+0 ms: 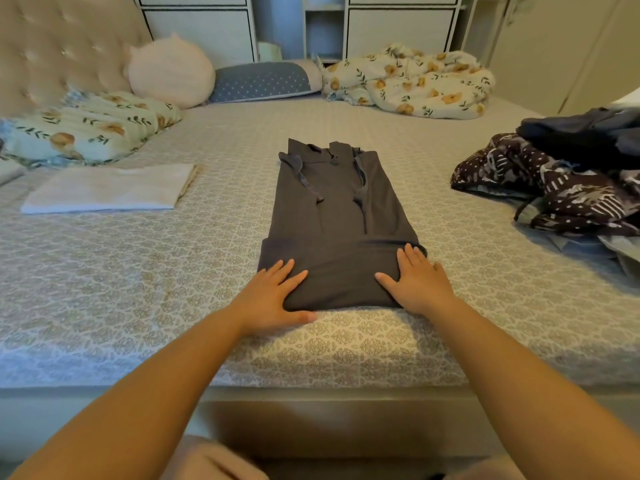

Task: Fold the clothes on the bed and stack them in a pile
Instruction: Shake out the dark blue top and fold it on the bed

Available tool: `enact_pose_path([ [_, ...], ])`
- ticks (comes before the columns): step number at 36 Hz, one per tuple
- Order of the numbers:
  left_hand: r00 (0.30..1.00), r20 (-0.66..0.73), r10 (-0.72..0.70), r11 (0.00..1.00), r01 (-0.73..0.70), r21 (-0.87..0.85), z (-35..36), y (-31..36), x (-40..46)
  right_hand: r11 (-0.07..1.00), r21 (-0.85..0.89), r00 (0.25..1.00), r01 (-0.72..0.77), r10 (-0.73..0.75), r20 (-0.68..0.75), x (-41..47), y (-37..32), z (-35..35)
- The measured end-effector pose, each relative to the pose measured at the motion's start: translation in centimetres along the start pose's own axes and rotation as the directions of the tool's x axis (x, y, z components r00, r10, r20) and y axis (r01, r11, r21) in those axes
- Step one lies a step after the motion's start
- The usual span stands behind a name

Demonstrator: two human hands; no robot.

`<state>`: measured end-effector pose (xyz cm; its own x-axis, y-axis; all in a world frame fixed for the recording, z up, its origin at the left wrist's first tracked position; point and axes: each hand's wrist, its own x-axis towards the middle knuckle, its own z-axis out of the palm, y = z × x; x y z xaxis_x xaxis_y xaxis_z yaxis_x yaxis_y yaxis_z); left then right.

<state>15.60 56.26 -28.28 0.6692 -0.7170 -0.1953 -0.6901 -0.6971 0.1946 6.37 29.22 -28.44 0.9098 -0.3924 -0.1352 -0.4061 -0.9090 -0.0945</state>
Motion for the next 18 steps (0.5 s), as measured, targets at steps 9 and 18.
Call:
enact_pose_path([
  [9, 0.979, -0.181, -0.088, 0.994, 0.075, -0.079, -0.3, -1.1, -1.5, 0.913, -0.099, 0.910, 0.396, -0.404, -0.093, -3.2, 1.6, 0.2],
  [18, 0.991, -0.112, -0.078, 0.997, 0.075, -0.029, -3.9, -0.4, -1.8, 0.991, 0.042, 0.992, 0.124, -0.124, -0.013, -3.6, 2.5, -4.0],
])
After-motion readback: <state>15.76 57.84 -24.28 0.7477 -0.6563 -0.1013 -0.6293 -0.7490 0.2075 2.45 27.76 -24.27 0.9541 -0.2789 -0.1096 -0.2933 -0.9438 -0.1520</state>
